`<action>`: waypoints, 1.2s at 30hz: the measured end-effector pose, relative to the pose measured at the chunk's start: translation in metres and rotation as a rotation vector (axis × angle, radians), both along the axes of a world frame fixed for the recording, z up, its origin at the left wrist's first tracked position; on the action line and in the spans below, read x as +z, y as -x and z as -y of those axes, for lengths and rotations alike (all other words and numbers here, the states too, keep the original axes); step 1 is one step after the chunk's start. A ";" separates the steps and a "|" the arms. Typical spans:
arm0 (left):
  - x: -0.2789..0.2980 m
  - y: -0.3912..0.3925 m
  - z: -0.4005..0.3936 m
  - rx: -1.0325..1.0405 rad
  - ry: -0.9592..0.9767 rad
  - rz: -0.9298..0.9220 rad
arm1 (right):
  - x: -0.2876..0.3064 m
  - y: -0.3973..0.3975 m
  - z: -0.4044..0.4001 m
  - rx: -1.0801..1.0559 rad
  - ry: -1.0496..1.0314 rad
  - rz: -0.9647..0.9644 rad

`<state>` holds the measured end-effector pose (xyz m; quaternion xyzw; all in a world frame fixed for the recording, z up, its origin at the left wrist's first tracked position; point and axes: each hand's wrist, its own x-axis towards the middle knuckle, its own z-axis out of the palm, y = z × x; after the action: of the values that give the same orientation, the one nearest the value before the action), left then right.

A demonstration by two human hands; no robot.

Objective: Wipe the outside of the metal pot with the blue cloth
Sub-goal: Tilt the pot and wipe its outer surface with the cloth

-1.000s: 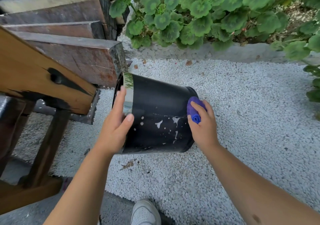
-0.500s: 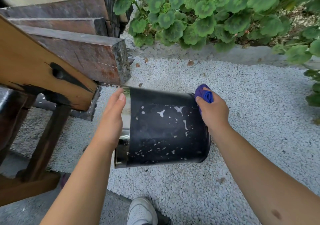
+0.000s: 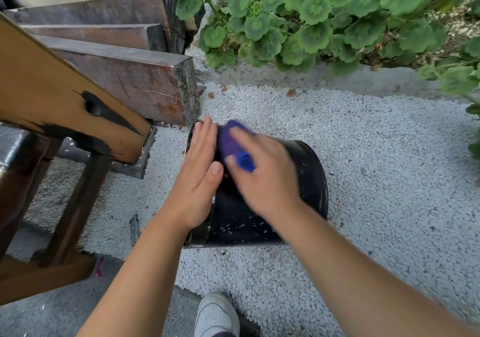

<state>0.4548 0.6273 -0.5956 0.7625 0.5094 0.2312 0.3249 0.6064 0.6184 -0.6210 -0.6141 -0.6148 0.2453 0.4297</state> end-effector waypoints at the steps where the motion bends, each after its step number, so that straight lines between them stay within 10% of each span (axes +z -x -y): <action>1: 0.000 -0.001 0.000 -0.011 0.001 0.029 | 0.004 0.014 0.004 0.102 -0.011 0.011; 11: 0.002 0.011 -0.008 -0.047 -0.063 -0.295 | -0.040 -0.014 0.000 0.018 0.085 0.123; 24: 0.006 -0.030 -0.008 -0.082 -0.014 -0.230 | -0.092 -0.074 0.025 -0.421 0.408 -0.043; 36: 0.007 -0.038 -0.013 -0.030 0.045 -0.076 | -0.018 0.010 0.025 -0.028 -0.042 -0.078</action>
<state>0.4924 0.6403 -0.5884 0.7709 0.5147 0.1858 0.3260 0.5966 0.5936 -0.6386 -0.6034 -0.5940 0.2501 0.4696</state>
